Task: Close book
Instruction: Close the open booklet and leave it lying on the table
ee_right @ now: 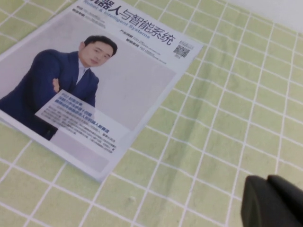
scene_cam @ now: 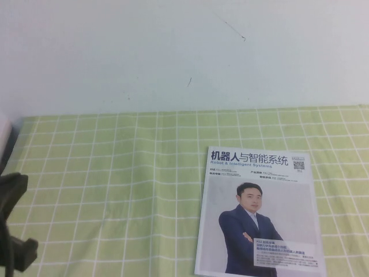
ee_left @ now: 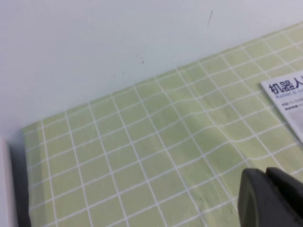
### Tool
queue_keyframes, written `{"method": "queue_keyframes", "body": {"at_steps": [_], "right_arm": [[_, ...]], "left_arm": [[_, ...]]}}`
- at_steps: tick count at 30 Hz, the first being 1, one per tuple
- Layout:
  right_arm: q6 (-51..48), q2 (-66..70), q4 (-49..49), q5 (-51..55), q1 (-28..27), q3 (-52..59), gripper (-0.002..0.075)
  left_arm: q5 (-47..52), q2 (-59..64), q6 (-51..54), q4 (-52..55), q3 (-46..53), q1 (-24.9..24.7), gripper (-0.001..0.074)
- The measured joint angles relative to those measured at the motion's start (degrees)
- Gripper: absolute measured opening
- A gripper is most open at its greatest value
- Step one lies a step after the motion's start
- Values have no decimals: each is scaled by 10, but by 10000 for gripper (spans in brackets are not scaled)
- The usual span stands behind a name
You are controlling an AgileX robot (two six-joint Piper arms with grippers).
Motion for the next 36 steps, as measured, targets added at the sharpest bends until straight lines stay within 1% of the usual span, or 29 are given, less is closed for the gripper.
{"method": "queue_keyframes", "body": {"at_steps": [4, 8, 17, 26, 29, 31, 33, 36], "right_arm": [[0, -28, 19, -1, 0, 39, -3], [0, -31, 29, -5, 0, 45, -3], [0, -32, 32, -7, 0, 45, -3], [0, -32, 32, -7, 0, 45, -3], [0, -33, 34, -7, 0, 45, -3], [0, -33, 36, -7, 0, 45, -3], [0, -33, 36, -7, 0, 45, -3], [0, -33, 36, -7, 0, 45, -3]], "left_arm": [[-61, -71, -1, 18, 72, 0, -2], [-77, -107, -1, 23, 100, 0, -2], [-79, -115, 0, 28, 135, 0, -2], [-72, -116, 0, 31, 139, 0, -2], [-50, -134, -21, 46, 141, 2, -2], [-30, -158, -25, 28, 141, 11, -2], [-16, -194, -7, -11, 145, 34, -2], [-9, -246, 69, -79, 153, 94, -2]]}}
